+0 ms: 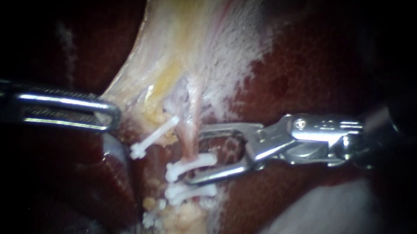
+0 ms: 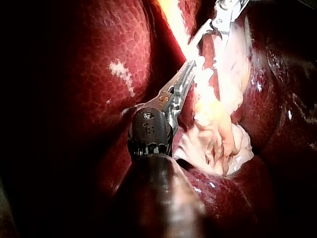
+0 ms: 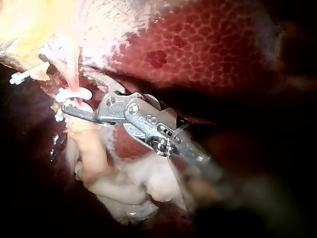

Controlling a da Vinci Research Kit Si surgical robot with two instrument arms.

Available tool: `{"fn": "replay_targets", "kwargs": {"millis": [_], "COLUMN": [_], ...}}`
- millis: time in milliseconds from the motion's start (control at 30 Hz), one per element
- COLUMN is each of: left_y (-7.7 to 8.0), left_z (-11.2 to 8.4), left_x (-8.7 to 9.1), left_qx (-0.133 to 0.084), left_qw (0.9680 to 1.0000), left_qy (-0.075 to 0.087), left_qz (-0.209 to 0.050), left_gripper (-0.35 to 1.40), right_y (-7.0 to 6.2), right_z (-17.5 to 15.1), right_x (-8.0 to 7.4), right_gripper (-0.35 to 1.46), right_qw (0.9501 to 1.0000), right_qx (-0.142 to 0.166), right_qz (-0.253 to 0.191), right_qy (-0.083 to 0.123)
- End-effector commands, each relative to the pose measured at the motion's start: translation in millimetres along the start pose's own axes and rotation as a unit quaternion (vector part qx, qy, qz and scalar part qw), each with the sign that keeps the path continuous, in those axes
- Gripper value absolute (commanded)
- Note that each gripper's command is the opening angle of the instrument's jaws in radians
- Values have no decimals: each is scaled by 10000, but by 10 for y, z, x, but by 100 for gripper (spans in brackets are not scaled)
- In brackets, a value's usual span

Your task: Going back third clip right tube

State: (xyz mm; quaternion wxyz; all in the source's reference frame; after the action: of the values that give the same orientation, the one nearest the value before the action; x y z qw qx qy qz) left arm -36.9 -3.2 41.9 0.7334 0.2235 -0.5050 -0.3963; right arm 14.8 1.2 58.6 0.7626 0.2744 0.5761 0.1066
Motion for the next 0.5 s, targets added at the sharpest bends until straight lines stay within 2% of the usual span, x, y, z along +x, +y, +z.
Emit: {"fn": "replay_targets", "kwargs": {"millis": [33,200,367,500], "left_y": [0,0,0,0], "left_z": [0,0,0,0], "left_x": [0,0,1,1], "left_qx": [0,0,1,1], "left_qw": [10000,10000,10000,10000], "left_qy": [-2,-2,-2,-2], "left_qz": [1,2,2,2], "left_gripper": [-35,-35,-35,-35], "right_y": [-1,-7,-12,-17], "right_z": [-5,-28,-49,-61], "right_x": [0,3,8,10], "right_gripper": [60,60,60,60], "right_qw": [10000,9995,9982,9981], "right_qx": [-10,-83,-79,-63], "right_qz": [-45,-318,-514,-531], "right_qy": [16,-35,-293,-303]}}
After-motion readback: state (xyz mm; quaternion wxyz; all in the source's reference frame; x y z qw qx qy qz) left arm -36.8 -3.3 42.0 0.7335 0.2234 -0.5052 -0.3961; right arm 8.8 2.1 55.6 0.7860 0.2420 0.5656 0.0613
